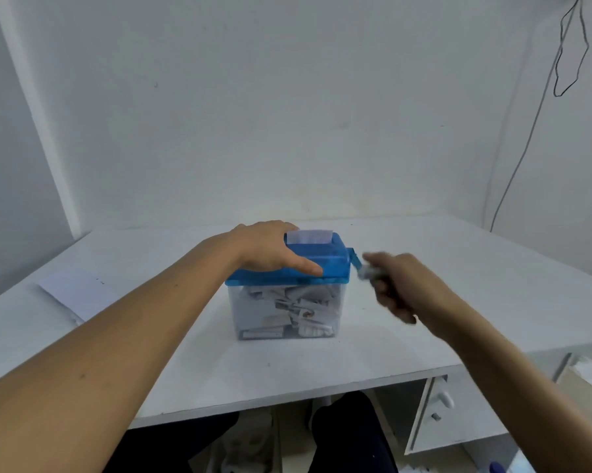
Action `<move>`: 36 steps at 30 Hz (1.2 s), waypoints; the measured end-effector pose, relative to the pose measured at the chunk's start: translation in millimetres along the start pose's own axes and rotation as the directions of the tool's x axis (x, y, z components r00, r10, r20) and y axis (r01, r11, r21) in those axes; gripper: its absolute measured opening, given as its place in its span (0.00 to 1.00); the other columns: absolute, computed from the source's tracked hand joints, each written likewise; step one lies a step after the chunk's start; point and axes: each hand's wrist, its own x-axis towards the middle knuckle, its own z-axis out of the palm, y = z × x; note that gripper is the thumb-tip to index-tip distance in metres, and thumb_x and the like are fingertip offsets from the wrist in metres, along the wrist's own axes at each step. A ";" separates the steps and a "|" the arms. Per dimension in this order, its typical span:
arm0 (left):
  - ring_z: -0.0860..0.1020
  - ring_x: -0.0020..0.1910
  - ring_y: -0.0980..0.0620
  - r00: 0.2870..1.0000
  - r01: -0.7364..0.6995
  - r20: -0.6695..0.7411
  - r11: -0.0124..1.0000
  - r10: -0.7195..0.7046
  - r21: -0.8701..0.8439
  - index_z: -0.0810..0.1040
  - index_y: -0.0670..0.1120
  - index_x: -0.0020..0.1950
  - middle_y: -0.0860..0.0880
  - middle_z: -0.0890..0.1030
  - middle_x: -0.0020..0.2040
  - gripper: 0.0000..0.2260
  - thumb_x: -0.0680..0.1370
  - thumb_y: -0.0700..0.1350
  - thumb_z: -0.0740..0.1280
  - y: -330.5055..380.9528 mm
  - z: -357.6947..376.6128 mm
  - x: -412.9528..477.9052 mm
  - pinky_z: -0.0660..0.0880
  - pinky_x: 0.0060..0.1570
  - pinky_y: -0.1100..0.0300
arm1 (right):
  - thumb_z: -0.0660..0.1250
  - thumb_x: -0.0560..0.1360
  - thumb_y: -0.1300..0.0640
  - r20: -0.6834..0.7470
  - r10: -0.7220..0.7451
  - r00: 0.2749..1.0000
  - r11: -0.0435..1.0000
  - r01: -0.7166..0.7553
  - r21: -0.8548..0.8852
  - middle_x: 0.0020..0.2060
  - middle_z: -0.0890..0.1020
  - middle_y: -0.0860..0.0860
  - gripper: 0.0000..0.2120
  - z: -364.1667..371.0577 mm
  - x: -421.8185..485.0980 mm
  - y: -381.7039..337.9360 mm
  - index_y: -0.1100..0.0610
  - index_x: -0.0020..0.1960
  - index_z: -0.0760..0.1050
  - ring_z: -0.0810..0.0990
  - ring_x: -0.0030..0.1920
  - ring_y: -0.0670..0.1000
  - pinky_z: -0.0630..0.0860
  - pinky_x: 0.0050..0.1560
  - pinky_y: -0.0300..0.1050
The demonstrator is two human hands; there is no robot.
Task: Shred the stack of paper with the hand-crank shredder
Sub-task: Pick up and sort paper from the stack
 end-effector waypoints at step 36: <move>0.74 0.59 0.52 0.993 0.003 -0.121 0.992 0.013 0.123 0.70 0.56 0.73 0.58 0.76 0.65 0.37 0.70 0.74 0.67 5.5 6.1 -6.4 0.65 0.56 0.54 | 0.63 0.77 0.61 0.009 0.131 0.991 0.868 -0.110 -0.485 0.22 0.77 0.49 0.12 28.5 71.1 29.2 0.59 0.35 0.73 0.72 0.23 0.47 0.71 0.30 0.39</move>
